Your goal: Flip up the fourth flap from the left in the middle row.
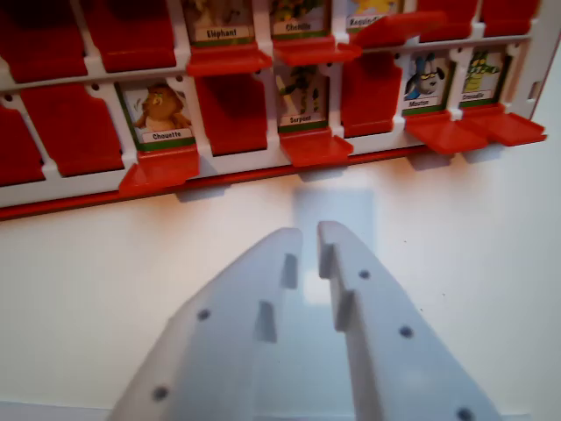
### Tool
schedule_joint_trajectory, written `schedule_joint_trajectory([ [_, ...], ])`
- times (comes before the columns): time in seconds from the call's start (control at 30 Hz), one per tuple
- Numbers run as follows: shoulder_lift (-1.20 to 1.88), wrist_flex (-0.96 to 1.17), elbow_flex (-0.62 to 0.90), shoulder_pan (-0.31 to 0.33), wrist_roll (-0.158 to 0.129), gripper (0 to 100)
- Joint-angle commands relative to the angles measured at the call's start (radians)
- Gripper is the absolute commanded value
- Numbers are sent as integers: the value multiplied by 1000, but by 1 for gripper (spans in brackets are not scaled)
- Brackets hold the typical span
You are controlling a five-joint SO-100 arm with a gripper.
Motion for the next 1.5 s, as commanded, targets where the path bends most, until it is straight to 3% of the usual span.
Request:
schedule_joint_trajectory([
  [0.0, -129, -114, -107, -9, 5, 2],
  [0.4, -437, -253, -284, -35, 5, 2],
  [1.17, -692, -364, -426, -71, -8, 2],
  [1.47, -765, -360, -563, -77, 23, 2],
])
